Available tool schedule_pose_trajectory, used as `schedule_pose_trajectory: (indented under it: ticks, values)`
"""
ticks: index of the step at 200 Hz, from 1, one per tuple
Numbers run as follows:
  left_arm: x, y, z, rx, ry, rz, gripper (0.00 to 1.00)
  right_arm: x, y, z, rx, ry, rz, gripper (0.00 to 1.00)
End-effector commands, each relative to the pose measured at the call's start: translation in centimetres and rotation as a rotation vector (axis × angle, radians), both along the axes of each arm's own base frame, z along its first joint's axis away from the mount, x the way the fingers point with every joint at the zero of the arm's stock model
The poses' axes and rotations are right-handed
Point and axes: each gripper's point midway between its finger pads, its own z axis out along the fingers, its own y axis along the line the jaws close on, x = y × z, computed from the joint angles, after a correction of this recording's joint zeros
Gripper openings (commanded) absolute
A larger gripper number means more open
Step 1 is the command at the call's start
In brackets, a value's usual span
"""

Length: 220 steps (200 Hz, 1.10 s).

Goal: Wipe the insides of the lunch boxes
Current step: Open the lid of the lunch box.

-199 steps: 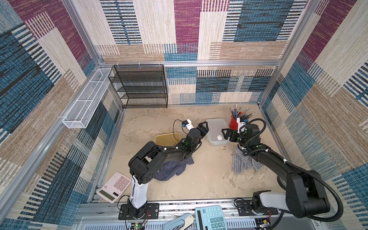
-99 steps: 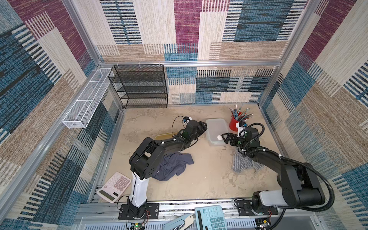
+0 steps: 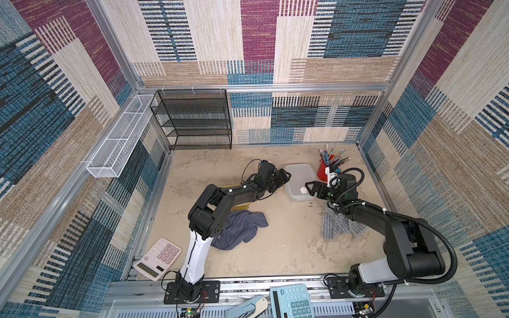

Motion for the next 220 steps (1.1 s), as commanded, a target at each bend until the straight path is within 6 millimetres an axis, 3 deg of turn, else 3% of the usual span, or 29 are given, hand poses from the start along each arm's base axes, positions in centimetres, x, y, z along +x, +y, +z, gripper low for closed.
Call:
schedule_pose_trajectory:
  ticks: [1,63,147,220]
  values:
    - [-0.4,-1.0,0.7,-0.037,-0.041,-0.074,0.81,0.4,0.3,0.6,0.01,-0.019,0.01,0.94]
    - [-0.5,-2.2,2.1,-0.187,-0.087,-0.125,0.74,0.9,0.9,-0.1,0.029,0.004,0.039,0.91]
    - [-1.0,-1.3,4.9,-0.288,-0.2,-0.108,0.63,2.1,1.5,0.1,0.053,0.015,0.061,0.88]
    - [-2.0,0.1,5.6,-0.292,-0.244,-0.081,0.54,3.1,2.4,-0.1,0.048,0.039,0.099,0.86]
